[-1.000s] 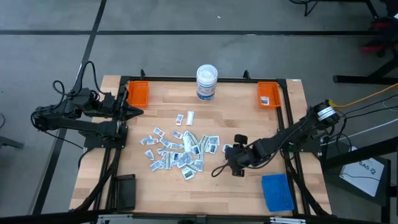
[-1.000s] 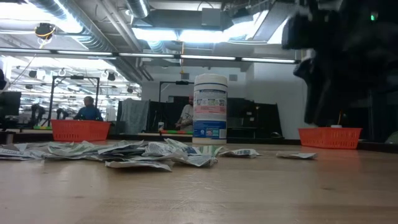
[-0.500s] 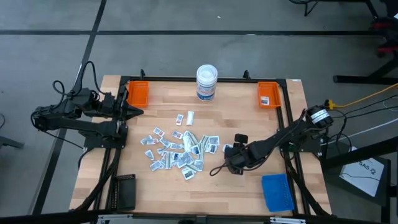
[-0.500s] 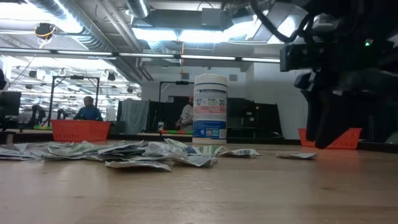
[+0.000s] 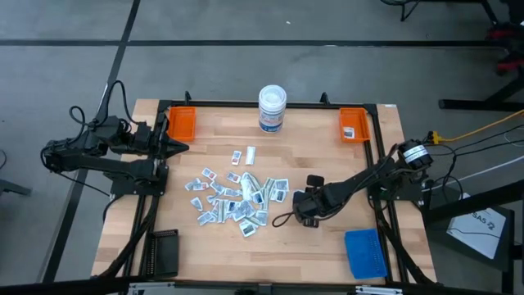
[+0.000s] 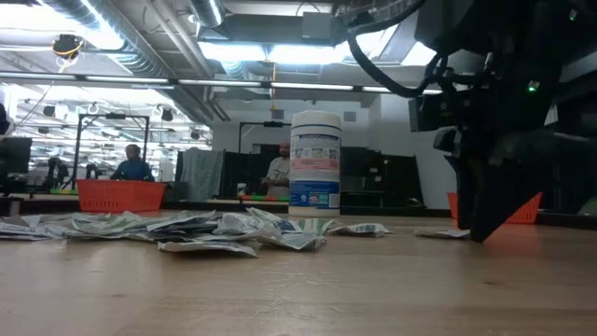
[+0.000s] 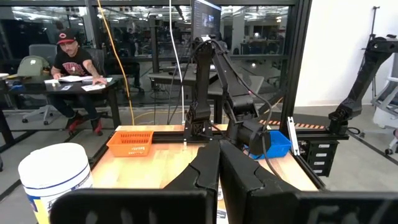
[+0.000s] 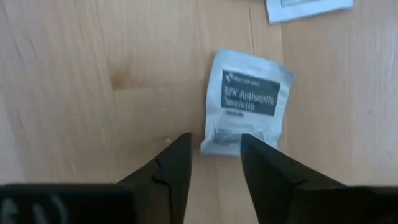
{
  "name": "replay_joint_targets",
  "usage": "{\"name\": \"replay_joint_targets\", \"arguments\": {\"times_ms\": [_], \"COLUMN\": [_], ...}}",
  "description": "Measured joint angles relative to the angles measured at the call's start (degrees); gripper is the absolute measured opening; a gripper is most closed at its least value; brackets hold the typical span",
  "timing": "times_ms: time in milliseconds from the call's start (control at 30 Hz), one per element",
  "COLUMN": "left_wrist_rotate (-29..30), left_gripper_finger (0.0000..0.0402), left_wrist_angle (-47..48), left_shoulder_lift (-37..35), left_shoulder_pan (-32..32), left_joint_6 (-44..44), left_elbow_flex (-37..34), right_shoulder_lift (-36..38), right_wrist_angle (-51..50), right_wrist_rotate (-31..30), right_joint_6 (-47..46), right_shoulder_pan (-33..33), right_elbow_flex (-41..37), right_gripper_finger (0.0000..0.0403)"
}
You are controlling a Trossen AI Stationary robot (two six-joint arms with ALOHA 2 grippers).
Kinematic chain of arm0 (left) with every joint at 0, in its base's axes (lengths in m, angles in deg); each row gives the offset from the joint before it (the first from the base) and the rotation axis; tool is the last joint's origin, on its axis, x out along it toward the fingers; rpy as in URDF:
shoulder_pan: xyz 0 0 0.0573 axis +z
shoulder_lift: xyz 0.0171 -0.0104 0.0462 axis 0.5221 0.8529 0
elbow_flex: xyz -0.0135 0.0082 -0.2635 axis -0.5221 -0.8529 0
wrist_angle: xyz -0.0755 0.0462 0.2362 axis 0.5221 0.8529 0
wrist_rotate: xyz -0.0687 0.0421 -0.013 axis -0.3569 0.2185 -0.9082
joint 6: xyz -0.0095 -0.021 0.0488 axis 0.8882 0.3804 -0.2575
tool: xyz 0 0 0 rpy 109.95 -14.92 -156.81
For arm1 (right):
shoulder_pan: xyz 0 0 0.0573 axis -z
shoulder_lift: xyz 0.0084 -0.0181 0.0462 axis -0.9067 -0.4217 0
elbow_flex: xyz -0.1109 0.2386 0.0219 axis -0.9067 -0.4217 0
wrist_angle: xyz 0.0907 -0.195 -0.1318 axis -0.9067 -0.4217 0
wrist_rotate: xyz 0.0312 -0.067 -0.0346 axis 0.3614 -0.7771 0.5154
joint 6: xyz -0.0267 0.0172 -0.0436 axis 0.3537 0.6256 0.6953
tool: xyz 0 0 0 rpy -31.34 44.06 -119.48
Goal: Pick & Place First Aid Supplies
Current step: Put the gray towelette pack into the right orange bin
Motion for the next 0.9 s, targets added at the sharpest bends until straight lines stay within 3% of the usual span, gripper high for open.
{"name": "replay_joint_targets", "arguments": {"times_ms": [367,900], "left_wrist_rotate": [0.00,-0.01], "left_gripper_finger": [0.0004,0.0004], "left_wrist_angle": [0.00,0.00], "left_shoulder_lift": [0.00,-0.01], "left_shoulder_pan": [-0.01,-0.01], "left_joint_6": [0.02,0.02], "left_elbow_flex": [0.00,0.00], "right_shoulder_lift": [-0.08,2.91], "right_wrist_angle": [0.35,-0.44], "right_wrist_rotate": [-0.33,2.91], "right_joint_6": [0.00,0.13], "right_shoulder_pan": [0.61,1.49], "right_elbow_flex": [0.00,0.00], "right_gripper_finger": [0.0009,0.0003]}}
